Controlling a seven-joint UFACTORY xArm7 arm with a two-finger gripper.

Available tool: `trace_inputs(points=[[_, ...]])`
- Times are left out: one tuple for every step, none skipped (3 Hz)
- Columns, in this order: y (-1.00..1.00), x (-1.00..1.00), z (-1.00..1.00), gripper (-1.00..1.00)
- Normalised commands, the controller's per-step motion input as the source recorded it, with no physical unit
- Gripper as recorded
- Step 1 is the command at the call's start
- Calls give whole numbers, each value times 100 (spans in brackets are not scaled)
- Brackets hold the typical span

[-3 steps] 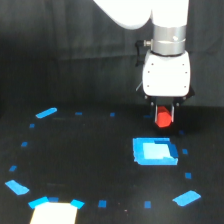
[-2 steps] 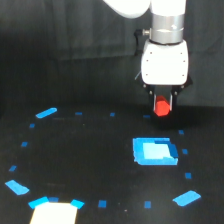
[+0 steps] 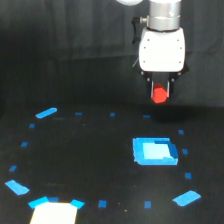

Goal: Pick up the red object from the table

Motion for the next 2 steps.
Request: trace_inputs(points=[[-4, 27, 95, -100], [-10, 2, 100, -88]])
